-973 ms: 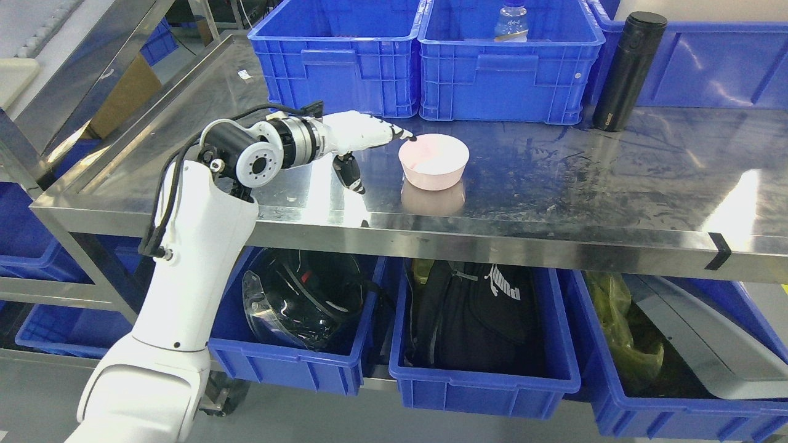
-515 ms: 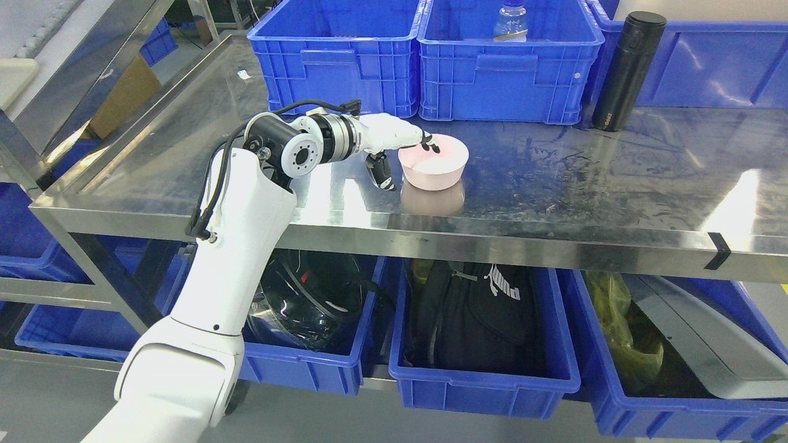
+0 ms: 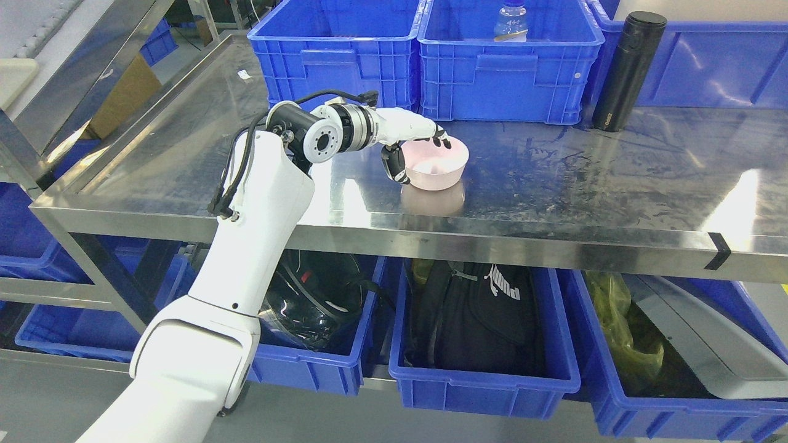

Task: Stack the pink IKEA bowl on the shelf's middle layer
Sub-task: 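Close the left hand fingers around the rim of the pink bowl, then lift the pink bowl up off the shelf with the left hand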

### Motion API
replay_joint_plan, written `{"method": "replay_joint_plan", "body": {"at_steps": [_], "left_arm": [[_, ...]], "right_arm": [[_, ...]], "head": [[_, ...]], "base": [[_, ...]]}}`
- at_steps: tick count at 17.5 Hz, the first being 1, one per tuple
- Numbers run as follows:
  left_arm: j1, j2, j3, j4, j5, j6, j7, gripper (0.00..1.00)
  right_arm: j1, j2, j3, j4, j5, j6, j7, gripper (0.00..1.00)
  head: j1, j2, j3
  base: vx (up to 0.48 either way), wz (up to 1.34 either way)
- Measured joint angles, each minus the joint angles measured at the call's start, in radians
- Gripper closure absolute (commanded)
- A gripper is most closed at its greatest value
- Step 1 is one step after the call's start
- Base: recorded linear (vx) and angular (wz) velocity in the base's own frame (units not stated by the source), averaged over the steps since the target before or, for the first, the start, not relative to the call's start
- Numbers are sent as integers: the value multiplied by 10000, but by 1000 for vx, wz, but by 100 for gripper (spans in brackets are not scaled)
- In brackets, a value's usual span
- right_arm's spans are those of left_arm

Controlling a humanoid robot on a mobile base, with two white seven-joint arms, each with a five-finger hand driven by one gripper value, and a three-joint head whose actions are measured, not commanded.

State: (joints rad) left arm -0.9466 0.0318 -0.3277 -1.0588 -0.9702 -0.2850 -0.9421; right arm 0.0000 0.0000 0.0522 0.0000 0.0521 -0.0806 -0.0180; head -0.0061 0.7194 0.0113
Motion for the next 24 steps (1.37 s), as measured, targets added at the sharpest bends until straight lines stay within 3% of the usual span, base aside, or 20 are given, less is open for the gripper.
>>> {"method": "replay_joint_plan", "body": {"at_steps": [8, 13, 16, 20, 24], "left_arm": [[-240, -176, -128, 1075, -68, -307, 41, 35], [-288, -232, -145, 1507, -77, -897, 56, 72], [-302, -254, 1, 1686, -74, -1504, 83, 88], [-289, -272, 326, 1846, -64, -2444, 68, 100], [-259, -289, 774, 1969, -38, -3139, -23, 100]], "right_arm": [[0, 0, 0, 0, 0, 0, 0, 0], [0, 0, 0, 0, 0, 0, 0, 0], [0, 0, 0, 0, 0, 0, 0, 0], [0, 0, 0, 0, 0, 0, 0, 0], [0, 0, 0, 0, 0, 0, 0, 0]], "head": [[0, 0, 0], [0, 0, 0], [0, 0, 0], [0, 0, 0], [0, 0, 0]], "base": [[0, 0], [0, 0], [0, 0], [0, 0], [0, 0]]}}
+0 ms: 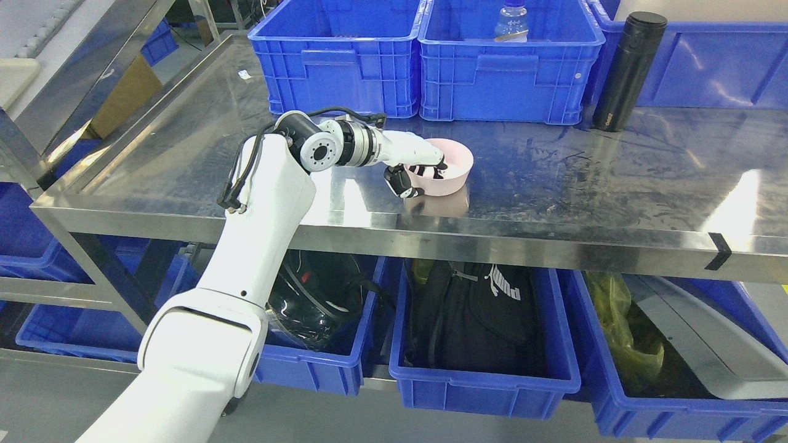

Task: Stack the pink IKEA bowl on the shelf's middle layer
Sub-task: 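Lift the pink bowl up off the shelf with the left hand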

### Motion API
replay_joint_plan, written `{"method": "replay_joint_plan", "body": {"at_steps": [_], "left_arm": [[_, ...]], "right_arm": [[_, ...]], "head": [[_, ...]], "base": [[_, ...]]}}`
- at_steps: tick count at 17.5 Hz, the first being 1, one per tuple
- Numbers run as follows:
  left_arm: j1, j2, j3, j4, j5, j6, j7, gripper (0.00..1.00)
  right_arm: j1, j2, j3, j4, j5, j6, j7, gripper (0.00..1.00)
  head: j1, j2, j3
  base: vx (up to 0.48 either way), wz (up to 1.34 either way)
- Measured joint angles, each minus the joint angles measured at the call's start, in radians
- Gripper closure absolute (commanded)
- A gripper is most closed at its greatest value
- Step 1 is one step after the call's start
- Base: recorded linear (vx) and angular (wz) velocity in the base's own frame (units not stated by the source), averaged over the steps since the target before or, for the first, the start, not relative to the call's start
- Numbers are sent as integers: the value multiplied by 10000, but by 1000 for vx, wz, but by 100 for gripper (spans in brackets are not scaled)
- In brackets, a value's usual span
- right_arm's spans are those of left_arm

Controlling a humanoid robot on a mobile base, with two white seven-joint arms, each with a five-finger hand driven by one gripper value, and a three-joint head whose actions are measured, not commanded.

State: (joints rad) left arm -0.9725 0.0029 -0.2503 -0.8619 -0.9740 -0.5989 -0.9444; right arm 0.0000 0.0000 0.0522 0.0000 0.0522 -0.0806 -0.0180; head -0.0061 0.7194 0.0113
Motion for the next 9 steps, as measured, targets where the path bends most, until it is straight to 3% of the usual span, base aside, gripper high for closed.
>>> {"method": "replay_joint_plan", "body": {"at_steps": [9], "left_arm": [[56, -17, 1370, -968, 1305, -317, 135, 100]], "right_arm": [[0, 0, 0, 0, 0, 0, 0, 0]], "head": [[0, -1, 0]], "base": [[0, 0]]}}
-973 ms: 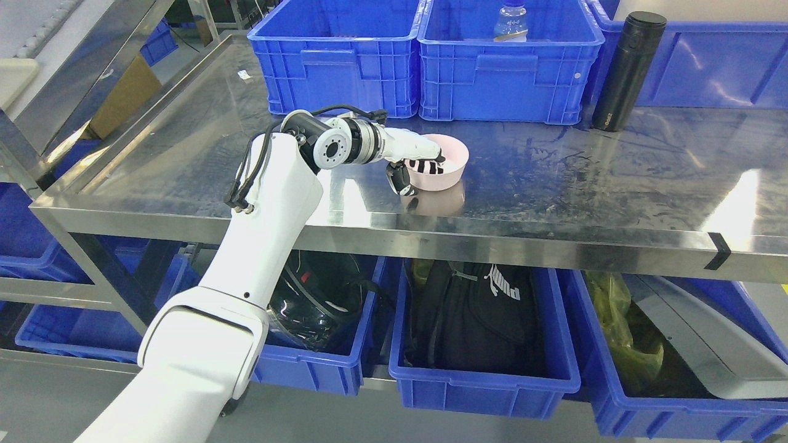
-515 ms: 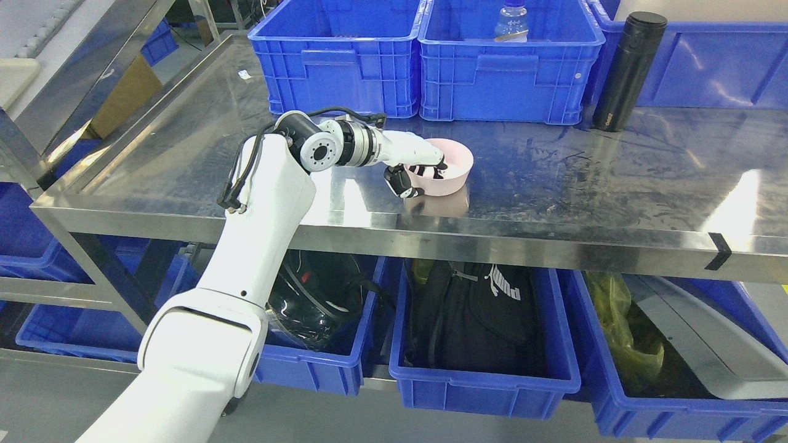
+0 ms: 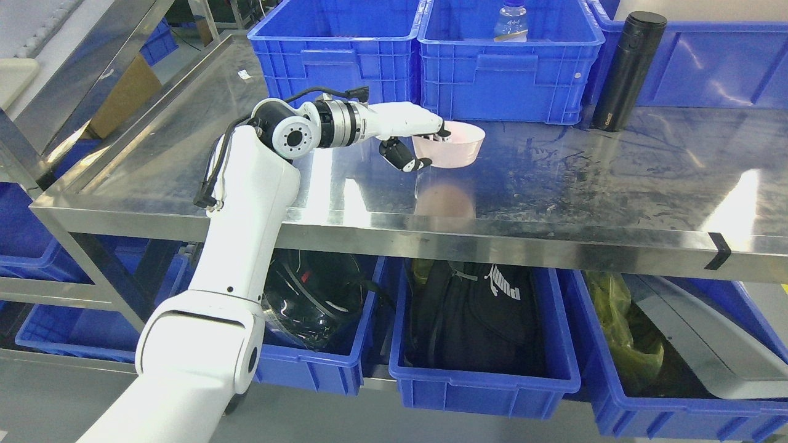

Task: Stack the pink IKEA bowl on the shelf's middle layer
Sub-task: 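Lift the pink bowl up off the shelf with the left hand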

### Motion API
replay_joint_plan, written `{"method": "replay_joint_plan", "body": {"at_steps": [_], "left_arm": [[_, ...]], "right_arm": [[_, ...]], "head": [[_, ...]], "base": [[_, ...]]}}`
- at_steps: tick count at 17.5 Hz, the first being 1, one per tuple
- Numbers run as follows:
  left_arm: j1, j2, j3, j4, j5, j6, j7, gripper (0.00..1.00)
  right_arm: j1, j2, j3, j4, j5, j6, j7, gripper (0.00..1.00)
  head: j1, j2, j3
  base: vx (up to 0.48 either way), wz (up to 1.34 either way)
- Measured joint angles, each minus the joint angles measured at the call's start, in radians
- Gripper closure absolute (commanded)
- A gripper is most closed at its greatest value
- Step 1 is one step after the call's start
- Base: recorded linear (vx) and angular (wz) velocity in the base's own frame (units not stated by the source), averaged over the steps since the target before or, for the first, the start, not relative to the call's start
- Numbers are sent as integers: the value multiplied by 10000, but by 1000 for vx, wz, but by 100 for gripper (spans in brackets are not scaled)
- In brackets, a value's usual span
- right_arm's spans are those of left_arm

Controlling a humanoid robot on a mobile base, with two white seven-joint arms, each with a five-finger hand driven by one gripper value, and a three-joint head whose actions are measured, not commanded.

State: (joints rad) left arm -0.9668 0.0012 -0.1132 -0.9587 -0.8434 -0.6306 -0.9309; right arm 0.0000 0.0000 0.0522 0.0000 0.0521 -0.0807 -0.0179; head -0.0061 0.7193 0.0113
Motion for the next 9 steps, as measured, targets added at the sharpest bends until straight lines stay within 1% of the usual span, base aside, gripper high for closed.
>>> {"method": "replay_joint_plan", "body": {"at_steps": [4, 9], "left_arm": [[322, -4, 434, -1369, 760, -48, -366, 100], [1083, -7, 713, -2788, 1516, -80, -397, 100]], "right_arm": [[0, 0, 0, 0, 0, 0, 0, 0], [0, 0, 0, 0, 0, 0, 0, 0]], "head": [[0, 0, 0], [0, 0, 0]], "base": [[0, 0], [0, 0]]}}
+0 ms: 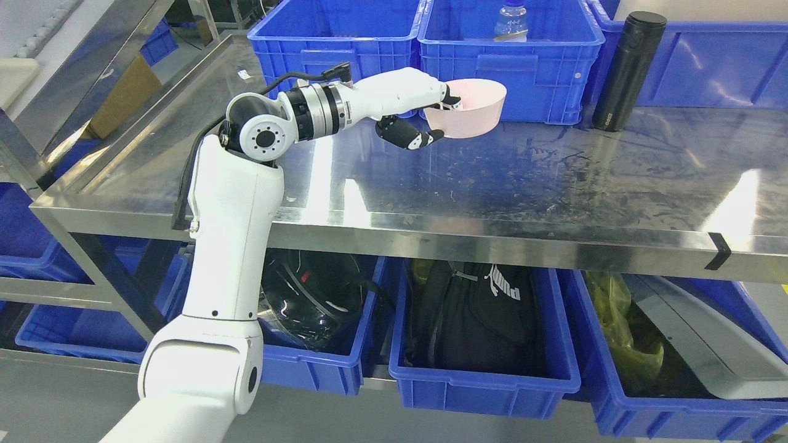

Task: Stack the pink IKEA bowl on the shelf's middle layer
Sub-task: 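Lift the pink bowl up off the shelf with the left hand, then hold the bowl in the left hand while the robot turns and drives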

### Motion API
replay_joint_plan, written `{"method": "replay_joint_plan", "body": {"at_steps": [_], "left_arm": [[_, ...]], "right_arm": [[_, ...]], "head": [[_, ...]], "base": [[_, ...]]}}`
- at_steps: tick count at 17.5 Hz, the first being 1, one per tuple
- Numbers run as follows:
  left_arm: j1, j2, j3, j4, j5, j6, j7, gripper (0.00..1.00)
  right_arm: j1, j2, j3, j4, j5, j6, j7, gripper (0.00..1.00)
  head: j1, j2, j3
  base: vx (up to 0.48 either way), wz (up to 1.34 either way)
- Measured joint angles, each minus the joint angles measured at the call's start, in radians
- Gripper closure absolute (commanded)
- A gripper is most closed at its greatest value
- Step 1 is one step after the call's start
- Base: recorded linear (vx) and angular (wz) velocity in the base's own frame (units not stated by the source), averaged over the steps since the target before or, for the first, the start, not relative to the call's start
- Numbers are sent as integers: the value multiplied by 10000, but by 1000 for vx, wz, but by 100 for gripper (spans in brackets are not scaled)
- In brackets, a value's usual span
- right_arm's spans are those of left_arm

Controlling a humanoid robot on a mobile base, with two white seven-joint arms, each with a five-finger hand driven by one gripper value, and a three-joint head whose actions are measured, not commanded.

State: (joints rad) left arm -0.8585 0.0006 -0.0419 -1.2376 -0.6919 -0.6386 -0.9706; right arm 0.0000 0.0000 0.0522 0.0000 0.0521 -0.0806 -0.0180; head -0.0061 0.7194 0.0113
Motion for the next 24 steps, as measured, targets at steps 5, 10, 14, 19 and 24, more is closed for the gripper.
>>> {"method": "replay_joint_plan", "body": {"at_steps": [5, 10, 14, 19, 24], "left_arm": [[338, -3, 167, -871, 293, -18, 72, 100], [458, -4, 267, -1382, 394, -25, 96, 99], [489, -5, 315, -1643, 428, 26, 101, 99], [512, -6, 356, -1881, 448, 58, 102, 99], [546, -6, 383, -2027, 457, -8, 102, 98]], "right_arm": [[1, 0, 0, 0, 0, 0, 0, 0], [0, 0, 0, 0, 0, 0, 0, 0], [0, 0, 0, 0, 0, 0, 0, 0], [1, 0, 0, 0, 0, 0, 0, 0], [0, 0, 0, 0, 0, 0, 0, 0]], "head": [[0, 0, 0], [0, 0, 0], [0, 0, 0], [0, 0, 0], [0, 0, 0]], "base": [[0, 0], [0, 0], [0, 0], [4, 31], [28, 302]]}}
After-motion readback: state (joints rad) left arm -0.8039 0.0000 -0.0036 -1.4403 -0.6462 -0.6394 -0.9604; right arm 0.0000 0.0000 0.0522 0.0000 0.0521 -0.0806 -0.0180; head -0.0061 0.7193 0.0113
